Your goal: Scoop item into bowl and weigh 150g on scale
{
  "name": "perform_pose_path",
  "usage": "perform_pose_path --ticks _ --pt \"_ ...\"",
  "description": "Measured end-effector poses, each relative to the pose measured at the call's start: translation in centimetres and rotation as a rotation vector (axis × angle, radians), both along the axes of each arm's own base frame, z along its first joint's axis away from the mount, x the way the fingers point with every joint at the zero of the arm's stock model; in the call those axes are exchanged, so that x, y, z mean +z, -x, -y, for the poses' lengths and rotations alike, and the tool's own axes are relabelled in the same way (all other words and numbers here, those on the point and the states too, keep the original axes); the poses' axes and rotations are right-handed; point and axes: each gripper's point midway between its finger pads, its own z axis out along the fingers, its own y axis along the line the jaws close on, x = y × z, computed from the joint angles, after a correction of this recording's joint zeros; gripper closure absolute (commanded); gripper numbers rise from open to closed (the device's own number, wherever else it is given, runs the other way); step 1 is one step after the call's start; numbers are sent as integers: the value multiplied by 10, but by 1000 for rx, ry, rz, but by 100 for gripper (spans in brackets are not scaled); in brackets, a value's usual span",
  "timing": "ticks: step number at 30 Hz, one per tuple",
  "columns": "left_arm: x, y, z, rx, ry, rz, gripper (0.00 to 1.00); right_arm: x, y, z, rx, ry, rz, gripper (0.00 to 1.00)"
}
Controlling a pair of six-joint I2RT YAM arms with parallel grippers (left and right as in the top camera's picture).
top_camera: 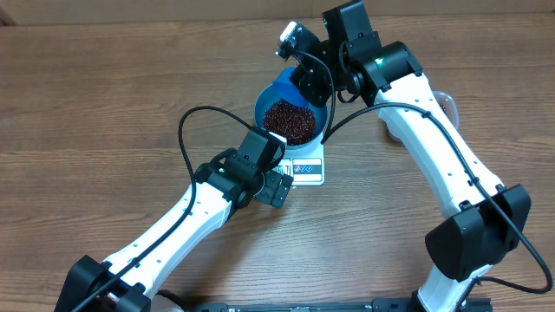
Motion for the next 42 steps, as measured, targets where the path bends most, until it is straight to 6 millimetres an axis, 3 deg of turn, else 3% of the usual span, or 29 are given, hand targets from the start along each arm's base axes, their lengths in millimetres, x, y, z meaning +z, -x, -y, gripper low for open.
perform_pose_path --ticks 14,19,22,23,25,26,29,33,38,42 --pt "0 -1 -1 4 -7 5 0 5 -7 3 -112 -68 -48 96" --pt "0 -1 -1 4 -7 5 0 35 -23 21 -216 -136 -35 96" --pt "0 -1 -2 4 -8 5 0 50 -37 50 -308 -173 -29 96" --pt "0 -1 -2 4 -8 5 0 50 -39 69 -362 -177 -54 96" --pt "0 -1 -2 4 -8 5 0 43 -40 98 -435 -167 -100 96" --pt "0 -1 -2 5 -8 5 0 36 -41 128 -511 -155 -143 96" --pt "0 -1 -2 5 -8 6 0 21 -30 179 -635 -127 -240 96" --pt "0 -1 -2 6 -10 7 0 11 -20 226 -752 -113 -307 96" --pt "0 -1 -2 6 -10 7 1 -11 -13 258 -837 -67 -352 96" --pt "0 -1 -2 6 -10 7 0 -19 -14 257 -823 -89 -363 96"
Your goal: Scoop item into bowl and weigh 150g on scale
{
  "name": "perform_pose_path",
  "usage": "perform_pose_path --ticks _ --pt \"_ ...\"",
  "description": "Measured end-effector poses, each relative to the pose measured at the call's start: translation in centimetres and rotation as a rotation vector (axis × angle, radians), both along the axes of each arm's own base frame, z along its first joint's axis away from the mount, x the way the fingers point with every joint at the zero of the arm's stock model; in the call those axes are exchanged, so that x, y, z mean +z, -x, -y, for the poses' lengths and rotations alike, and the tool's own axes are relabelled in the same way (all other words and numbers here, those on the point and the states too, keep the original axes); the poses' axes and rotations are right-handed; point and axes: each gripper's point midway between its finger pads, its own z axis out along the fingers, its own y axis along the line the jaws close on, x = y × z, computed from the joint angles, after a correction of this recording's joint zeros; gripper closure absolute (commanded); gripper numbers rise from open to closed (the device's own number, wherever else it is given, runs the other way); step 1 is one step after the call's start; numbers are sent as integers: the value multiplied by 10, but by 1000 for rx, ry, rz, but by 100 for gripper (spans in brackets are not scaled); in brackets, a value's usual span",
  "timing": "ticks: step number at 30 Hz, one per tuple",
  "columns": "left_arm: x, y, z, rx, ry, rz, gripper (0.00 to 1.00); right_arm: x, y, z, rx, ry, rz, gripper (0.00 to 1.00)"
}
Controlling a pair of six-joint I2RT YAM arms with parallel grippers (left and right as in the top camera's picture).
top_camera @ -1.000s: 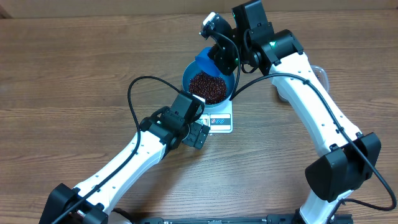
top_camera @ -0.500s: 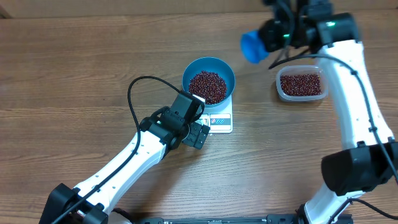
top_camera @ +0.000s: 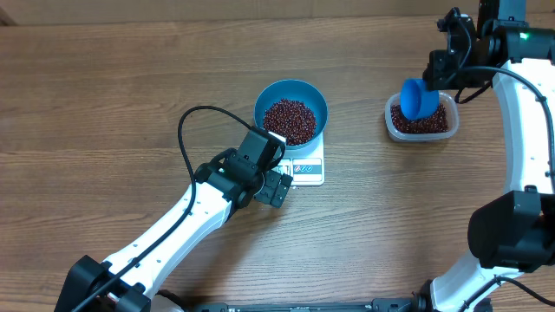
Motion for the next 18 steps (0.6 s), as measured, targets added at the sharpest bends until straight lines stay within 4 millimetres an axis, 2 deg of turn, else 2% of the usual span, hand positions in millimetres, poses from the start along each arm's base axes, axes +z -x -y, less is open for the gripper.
perform_pose_path --ticks 1,4,6,8,11,13,18 --pt "0 0 0 0 0 0 0 2 -2 -4 15 -18 16 96" --pt "0 0 0 0 0 1 0 17 -9 -36 150 -146 95 96" --pt "0 0 0 0 1 1 0 38 -17 -74 285 -254 194 96" --pt "0 0 0 0 1 2 0 48 -16 -109 387 -300 239 96" --pt "0 -1 1 0 2 4 0 49 -5 -166 523 -277 257 96" --pt "0 -1 1 0 2 4 0 42 3 -195 590 -195 257 96" --pt "0 -1 0 0 2 3 0 30 20 -241 729 -3 290 96"
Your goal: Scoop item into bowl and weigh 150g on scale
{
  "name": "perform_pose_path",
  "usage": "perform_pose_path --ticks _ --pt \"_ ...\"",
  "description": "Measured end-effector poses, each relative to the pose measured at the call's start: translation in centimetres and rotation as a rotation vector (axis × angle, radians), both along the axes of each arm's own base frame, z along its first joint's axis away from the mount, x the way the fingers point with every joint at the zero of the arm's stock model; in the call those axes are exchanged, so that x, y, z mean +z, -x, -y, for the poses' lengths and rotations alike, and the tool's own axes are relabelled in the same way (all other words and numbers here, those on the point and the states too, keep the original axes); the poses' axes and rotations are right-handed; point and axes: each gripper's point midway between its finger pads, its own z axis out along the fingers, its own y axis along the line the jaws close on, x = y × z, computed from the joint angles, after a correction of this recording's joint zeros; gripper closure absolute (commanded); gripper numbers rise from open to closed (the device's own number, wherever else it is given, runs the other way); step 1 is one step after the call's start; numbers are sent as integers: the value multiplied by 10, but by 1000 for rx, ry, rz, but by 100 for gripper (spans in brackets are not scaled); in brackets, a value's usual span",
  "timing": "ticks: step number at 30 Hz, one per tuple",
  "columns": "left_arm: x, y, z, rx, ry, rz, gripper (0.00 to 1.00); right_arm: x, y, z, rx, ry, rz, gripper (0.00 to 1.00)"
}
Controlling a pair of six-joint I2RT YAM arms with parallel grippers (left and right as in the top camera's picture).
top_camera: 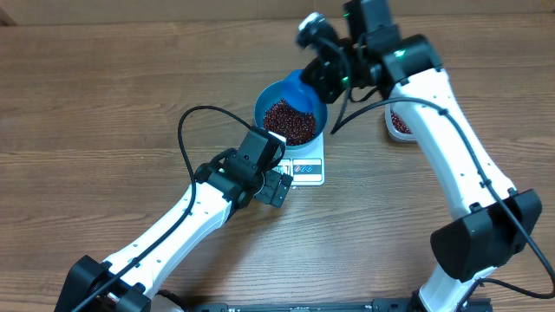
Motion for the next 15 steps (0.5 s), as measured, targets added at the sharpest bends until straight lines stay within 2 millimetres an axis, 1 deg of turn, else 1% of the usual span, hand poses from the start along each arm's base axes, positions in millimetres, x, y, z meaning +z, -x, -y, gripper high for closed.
perform_pose_path --ticks 3,6,11,15 --pt "0 0 0 0 0 0 1 0 3 -14 35 45 50 96" --pt "0 0 0 0 0 0 0 1 -3 -17 38 52 88 96" --pt "0 0 0 0 0 0 0 -21 -7 -16 32 69 88 96" --pt "0 0 0 0 0 0 0 -36 -14 -15 18 79 110 96"
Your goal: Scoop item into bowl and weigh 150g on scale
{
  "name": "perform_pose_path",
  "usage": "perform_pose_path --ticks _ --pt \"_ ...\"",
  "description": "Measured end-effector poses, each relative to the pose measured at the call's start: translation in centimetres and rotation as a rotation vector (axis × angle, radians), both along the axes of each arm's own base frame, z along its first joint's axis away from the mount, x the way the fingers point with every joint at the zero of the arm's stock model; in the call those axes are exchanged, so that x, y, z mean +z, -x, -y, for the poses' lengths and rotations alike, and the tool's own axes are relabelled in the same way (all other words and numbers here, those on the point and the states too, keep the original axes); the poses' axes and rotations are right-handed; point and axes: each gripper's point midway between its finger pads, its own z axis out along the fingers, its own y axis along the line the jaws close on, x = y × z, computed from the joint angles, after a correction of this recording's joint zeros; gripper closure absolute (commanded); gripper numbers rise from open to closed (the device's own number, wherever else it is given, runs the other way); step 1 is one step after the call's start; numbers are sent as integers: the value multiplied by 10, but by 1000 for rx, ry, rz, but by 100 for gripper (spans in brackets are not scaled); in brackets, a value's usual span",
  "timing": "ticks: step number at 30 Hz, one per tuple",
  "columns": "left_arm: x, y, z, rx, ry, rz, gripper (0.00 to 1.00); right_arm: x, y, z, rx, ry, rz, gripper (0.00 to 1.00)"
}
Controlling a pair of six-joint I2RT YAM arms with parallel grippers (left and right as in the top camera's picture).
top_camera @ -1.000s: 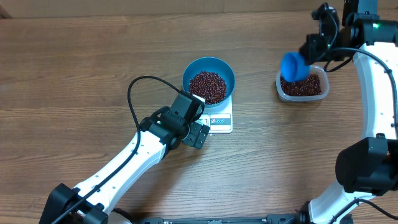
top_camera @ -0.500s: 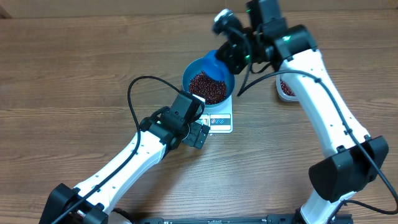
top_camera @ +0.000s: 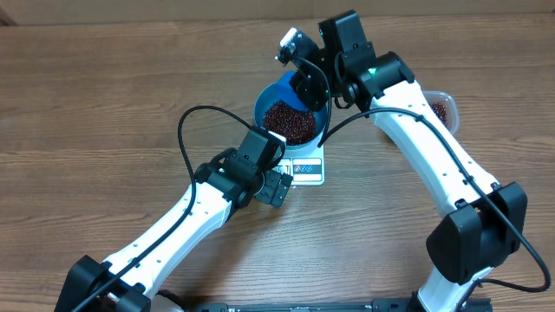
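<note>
A blue bowl (top_camera: 259,113) full of dark red beans (top_camera: 288,121) stands on a small white scale (top_camera: 309,170) at the table's middle. My right gripper (top_camera: 310,87) hovers over the bowl's far right rim, shut on a blue scoop (top_camera: 290,84) that blends with the bowl and is mostly hidden by the wrist. Whether beans remain in the scoop is hidden. My left gripper (top_camera: 277,186) rests by the scale's front left corner; its fingers are too dark to read.
A clear plastic tub (top_camera: 440,107) of red beans sits at the right, partly covered by the right forearm. The left arm's black cable (top_camera: 195,117) loops over the table left of the bowl. Both arms reach in from the near edge.
The right gripper with the scoop has shifted a little left and lower over the bowl's far rim, its wrist turned. The left arm, bowl and scale have not moved.
The right gripper first stood over the bowl with the scoop. Then it was over the tub at the right with the scoop above the beans. Half a second ago it was back at the bowl's far rim, and now it hangs turned over the bowl. The left arm stayed still.
</note>
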Motion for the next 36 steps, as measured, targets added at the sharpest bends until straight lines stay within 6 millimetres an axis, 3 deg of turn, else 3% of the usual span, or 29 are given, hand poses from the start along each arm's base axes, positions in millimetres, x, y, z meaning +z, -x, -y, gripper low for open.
perform_pose_path --ticks 4,16,31,36 --pt "0 0 0 0 0 0 0 -18 3 5 -15 30 -24 96" --pt "0 0 0 0 0 0 1 -34 18 -1 29 -1 -91 96" --pt "0 0 0 0 0 0 0 -34 26 -6 -27 -77 -186 96" --pt "0 0 0 0 0 0 0 -26 16 -11 -84 -141 -175 96"
